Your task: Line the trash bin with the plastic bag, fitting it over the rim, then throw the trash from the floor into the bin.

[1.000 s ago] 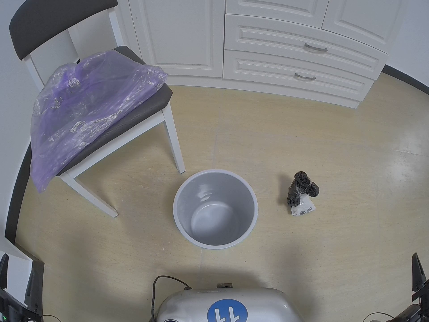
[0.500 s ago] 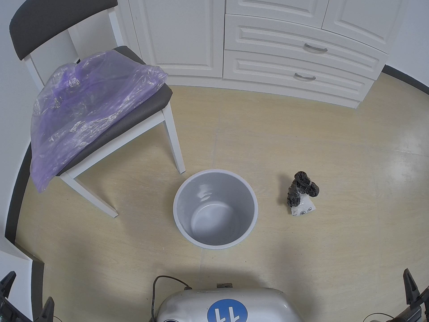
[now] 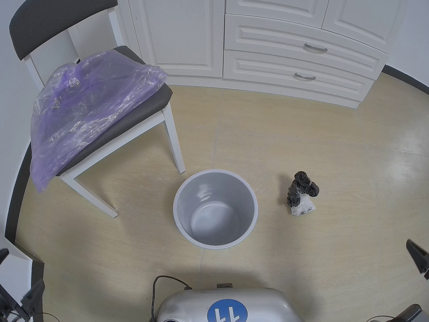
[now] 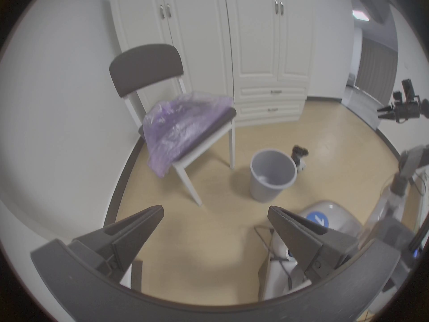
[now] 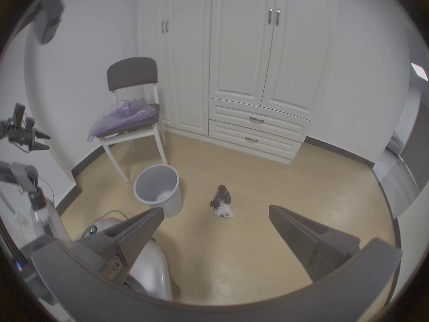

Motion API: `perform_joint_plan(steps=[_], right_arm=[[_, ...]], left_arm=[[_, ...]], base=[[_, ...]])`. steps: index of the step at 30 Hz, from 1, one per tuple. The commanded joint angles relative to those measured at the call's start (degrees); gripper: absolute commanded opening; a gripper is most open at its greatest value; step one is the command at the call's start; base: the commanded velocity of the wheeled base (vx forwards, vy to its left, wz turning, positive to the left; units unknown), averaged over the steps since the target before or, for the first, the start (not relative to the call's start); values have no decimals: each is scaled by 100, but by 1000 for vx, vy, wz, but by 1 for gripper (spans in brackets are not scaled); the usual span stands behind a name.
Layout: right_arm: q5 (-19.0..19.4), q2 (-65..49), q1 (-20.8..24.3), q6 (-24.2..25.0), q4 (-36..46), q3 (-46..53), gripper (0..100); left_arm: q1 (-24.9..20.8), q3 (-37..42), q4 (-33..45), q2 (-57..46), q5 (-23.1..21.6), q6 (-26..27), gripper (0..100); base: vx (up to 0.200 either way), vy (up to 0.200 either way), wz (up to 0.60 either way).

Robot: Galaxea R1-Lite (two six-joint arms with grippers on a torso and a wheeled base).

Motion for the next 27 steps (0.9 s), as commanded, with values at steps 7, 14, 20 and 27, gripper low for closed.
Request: perform_joint_plan(steps=[7,14,20,27], right_arm=[[-428,2443,657,1024,-2359,-386,100],[-1640,2865,1711,1306,-3071,-772,100],[-2344,3173,2581,1376,-3106,-851,100],[-2897,3595,2854,1385,-3800,-658,100]], left_arm=[[-52,-81,-2016,2182,113,-602,100],[168,-503,-2051,2604,289,-594,100],[484,-530,-2209,3017,430,-585,100],[836,-486,-2289,3052,447,-515,100]], base=[[0,0,0],[0,0,0],[0,0,0],[0,0,0]])
